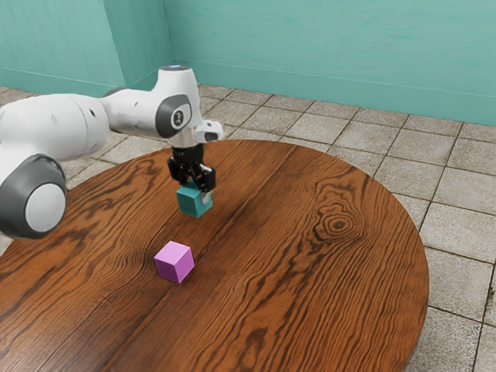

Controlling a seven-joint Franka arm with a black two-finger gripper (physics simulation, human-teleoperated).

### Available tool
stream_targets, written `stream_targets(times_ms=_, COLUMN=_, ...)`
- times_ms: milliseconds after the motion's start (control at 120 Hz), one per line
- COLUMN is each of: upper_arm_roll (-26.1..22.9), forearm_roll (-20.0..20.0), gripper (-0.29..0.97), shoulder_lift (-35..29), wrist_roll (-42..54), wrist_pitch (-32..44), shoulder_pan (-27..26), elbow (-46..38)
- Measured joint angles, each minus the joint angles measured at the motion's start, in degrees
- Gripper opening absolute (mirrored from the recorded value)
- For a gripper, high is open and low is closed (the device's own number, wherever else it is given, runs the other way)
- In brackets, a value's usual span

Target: Pick up the blue block with one arm, and put the blue block on the pink block with one arm

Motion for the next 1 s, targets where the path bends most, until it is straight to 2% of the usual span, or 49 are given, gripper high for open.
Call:
stream_targets(times_ms=208, upper_arm_roll=0.1, forearm_roll=-0.7, gripper=0.35, shoulder_lift=-9.5, wrist_roll=-1.1, wrist_pitch=2.0, shoulder_pan=0.0, elbow=-14.2)
stream_targets(times_ms=408, upper_arm_roll=-0.1, forearm_roll=-0.6, gripper=0.34, shoulder_lift=-15.8, wrist_roll=-1.8, wrist_pitch=6.0, shoulder_pan=0.0, elbow=-24.2)
stream_targets(times_ms=783, upper_arm_roll=-1.5, forearm_roll=-0.6, gripper=0.34, shoulder_lift=-23.8, wrist_roll=-2.8, wrist_pitch=11.5, shoulder_pan=0.0, elbow=-36.1)
stream_targets(times_ms=1000, upper_arm_roll=-1.5, forearm_roll=-0.7, gripper=0.34, shoulder_lift=-24.3, wrist_roll=-3.1, wrist_pitch=14.2, shoulder_pan=0.0, elbow=-37.3)
